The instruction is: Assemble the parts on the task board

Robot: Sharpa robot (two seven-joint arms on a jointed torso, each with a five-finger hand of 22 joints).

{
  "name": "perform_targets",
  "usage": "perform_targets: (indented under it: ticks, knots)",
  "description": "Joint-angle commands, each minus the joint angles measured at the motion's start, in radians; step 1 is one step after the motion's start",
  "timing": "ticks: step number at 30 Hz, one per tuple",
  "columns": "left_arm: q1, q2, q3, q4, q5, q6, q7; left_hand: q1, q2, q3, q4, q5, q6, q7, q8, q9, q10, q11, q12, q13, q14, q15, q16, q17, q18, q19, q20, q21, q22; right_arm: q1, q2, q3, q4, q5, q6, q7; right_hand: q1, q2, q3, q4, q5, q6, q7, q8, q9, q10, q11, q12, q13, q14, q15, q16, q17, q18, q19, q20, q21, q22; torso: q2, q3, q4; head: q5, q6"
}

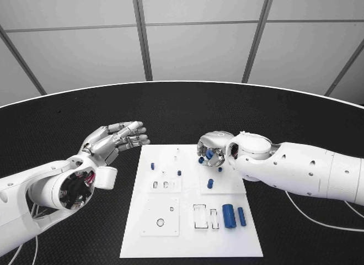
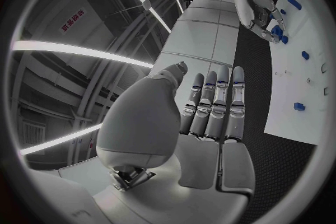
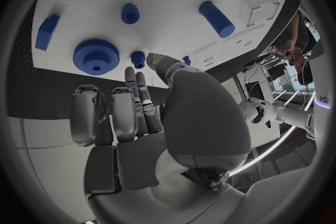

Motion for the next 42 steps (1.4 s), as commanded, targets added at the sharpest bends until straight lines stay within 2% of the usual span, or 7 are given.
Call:
perform_targets:
  ticks: [1,16,19,20,21,33,42]
  knots:
    - [0.001,-0.001,0.0,0.0,0.0,0.0,-0.001,-0.002,-0.006,0.006,0.001,-0.004,0.003,0.017,-0.007,-0.001,0.004,0.002,-0.005,-0.001,-0.003,0.006,-0.007,0.001,0.021,0.009,0.001,0.005,0.001,0.0,0.001,0.0,-0.003,0.0,-0.004,-0.002,-0.005,0.005,0.005,0.003,-0.004,0.005,-0.005,0.006,0.003,0.008,-0.003,0.006,0.002,0.054,0.007,0.008,0.004,-0.022,0.016,0.0,0.013,0.032,0.007,0.0024,0.0002,0.001,0.004]
    - [0.004,-0.005,0.0,0.004,0.0,0.004,-0.006,-0.005,-0.007,0.009,0.002,-0.005,0.002,0.018,-0.008,-0.002,0.003,0.003,-0.008,-0.001,-0.004,0.006,-0.008,0.002,0.021,0.012,0.001,0.007,0.001,0.0,0.01,0.0,-0.015,-0.001,-0.008,0.001,-0.001,0.029,0.04,0.004,-0.013,0.039,0.005,0.03,0.028,0.072,-0.021,0.033,0.01,0.055,-0.006,0.033,0.021,-0.034,0.047,-0.009,0.055,0.102,0.019,0.0049,0.001,0.003,0.006]
    - [0.004,-0.005,0.0,0.005,0.0,0.005,-0.006,-0.005,-0.007,0.009,0.002,-0.005,0.002,0.018,-0.008,-0.002,0.003,0.003,-0.008,-0.001,-0.004,0.006,-0.008,0.002,0.021,0.012,0.001,0.007,0.001,0.0,0.012,0.0,-0.016,-0.001,-0.01,0.002,-0.002,0.031,0.043,0.004,-0.015,0.043,0.004,0.034,0.031,0.082,-0.023,0.036,0.011,0.055,-0.008,0.037,0.023,-0.035,0.051,-0.011,0.059,0.109,0.02,0.0053,0.0006,0.003,0.004]
    - [0.004,-0.006,0.0,0.005,0.0,0.005,-0.007,-0.005,-0.007,0.009,0.002,-0.005,0.002,0.018,-0.008,-0.002,0.003,0.003,-0.008,-0.001,-0.004,0.006,-0.008,0.002,0.021,0.012,0.001,0.007,0.001,0.0,0.012,0.0,-0.016,-0.001,-0.01,0.002,-0.003,0.031,0.043,0.004,-0.015,0.043,0.004,0.034,0.032,0.084,-0.024,0.037,0.011,0.055,-0.008,0.037,0.023,-0.036,0.052,-0.011,0.06,0.111,0.02,0.0055,0.0004,0.004,-0.003]
    - [0.004,-0.006,0.0,0.005,0.0,0.005,-0.007,-0.006,-0.008,0.01,0.003,-0.005,0.002,0.018,-0.008,-0.002,0.003,0.003,-0.008,-0.001,-0.004,0.006,-0.008,0.002,0.021,0.012,0.0,0.007,0.002,0.0,0.013,0.0,-0.016,-0.001,-0.011,0.003,-0.003,0.032,0.044,0.004,-0.015,0.044,0.004,0.035,0.033,0.087,-0.024,0.038,0.012,0.055,-0.009,0.037,0.023,-0.036,0.053,-0.012,0.061,0.113,0.021,0.0055,0.0005,0.003,0.002]
    - [0.005,-0.004,0.0,0.002,0.0,0.008,-0.013,-0.007,-0.009,0.011,0.003,-0.005,0.002,0.018,-0.009,-0.002,0.003,0.004,-0.01,-0.001,-0.005,0.007,-0.009,0.002,0.021,0.014,0.0,0.009,0.002,0.0,0.015,0.0,-0.015,-0.001,-0.034,0.005,0.011,0.055,0.06,-0.01,-0.017,0.082,-0.006,0.063,0.06,0.138,-0.038,0.052,0.021,0.055,-0.021,0.046,0.025,-0.042,0.067,-0.022,0.078,0.143,0.026,0.0065,-0.0001,0.003,0.004]
    - [0.005,-0.001,0.0,-0.005,0.0,0.012,-0.017,-0.009,-0.01,0.013,0.004,-0.006,0.0,0.02,-0.01,-0.003,0.002,0.005,-0.013,-0.001,-0.006,0.007,-0.01,0.002,0.021,0.015,-0.001,0.01,0.002,0.0,0.008,0.001,0.003,-0.001,-0.12,0.017,0.046,0.076,0.077,-0.052,-0.023,0.116,-0.012,0.091,0.092,0.19,-0.054,0.074,0.044,0.055,-0.034,0.049,0.023,-0.049,0.086,-0.035,0.096,0.175,0.026,0.0067,-0.0021,0.004,0.013]
